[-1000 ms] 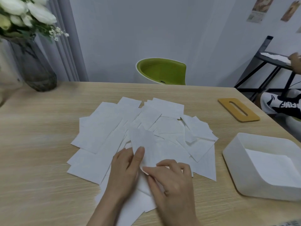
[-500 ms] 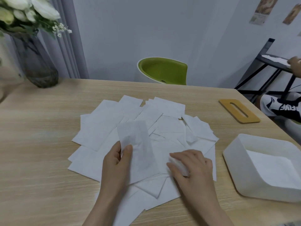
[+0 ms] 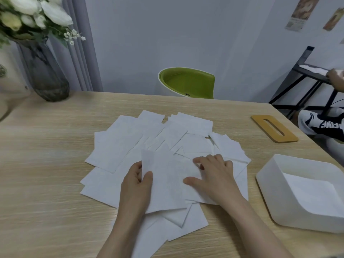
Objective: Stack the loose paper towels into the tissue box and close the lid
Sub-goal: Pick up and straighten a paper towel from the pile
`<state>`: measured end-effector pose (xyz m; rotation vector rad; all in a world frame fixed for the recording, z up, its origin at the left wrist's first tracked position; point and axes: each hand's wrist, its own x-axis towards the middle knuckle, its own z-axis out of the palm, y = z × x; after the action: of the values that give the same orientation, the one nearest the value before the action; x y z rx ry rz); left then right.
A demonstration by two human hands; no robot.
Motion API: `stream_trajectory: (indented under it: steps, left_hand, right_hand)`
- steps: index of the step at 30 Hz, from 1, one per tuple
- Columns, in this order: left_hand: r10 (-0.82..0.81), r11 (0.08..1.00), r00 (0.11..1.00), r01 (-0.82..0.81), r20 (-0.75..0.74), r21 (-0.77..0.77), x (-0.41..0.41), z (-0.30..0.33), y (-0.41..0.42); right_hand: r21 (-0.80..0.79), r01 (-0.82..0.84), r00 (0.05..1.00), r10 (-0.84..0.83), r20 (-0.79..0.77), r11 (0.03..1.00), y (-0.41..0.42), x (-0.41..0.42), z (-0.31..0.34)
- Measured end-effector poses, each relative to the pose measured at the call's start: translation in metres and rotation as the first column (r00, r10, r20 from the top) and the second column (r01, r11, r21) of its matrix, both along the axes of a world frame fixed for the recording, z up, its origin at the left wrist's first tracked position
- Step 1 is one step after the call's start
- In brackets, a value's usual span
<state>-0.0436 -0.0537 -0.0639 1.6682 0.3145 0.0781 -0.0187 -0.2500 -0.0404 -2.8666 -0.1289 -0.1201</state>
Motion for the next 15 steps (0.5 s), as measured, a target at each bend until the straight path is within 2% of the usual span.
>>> stream_trajectory:
  steps: [2, 6, 9, 13, 15]
  left_hand:
    - [-0.003, 0.999, 1.0, 0.003, 0.001, -0.032, -0.001, 0.001, 0.0]
    - [0.009, 0.995, 1.0, -0.008, 0.01, -0.1, -0.005, 0.004, 0.002]
    - [0.015, 0.986, 1.0, -0.013, 0.007, -0.166, -0.006, 0.005, 0.004]
    - [0.0, 0.979, 1.0, 0.0, 0.004, -0.202, -0.006, 0.004, 0.006]
    - [-0.009, 0.976, 1.0, 0.009, -0.001, -0.218, -0.006, 0.003, 0.007]
  right_hand:
    - [0.023, 0.014, 1.0, -0.014, -0.017, 1.0, 0.001, 0.0, 0.003]
    - [0.167, 0.039, 0.999, -0.037, -0.013, 0.985, -0.002, -0.006, 0.01]
    - [0.27, 0.119, 0.993, -0.114, -0.031, 0.956, -0.009, -0.016, 0.014]
    - [0.395, 0.299, 0.954, -0.272, -0.124, 0.869, -0.026, -0.029, 0.017]
    - [0.463, 0.356, 0.933, -0.281, -0.225, 0.812, -0.035, -0.037, 0.018]
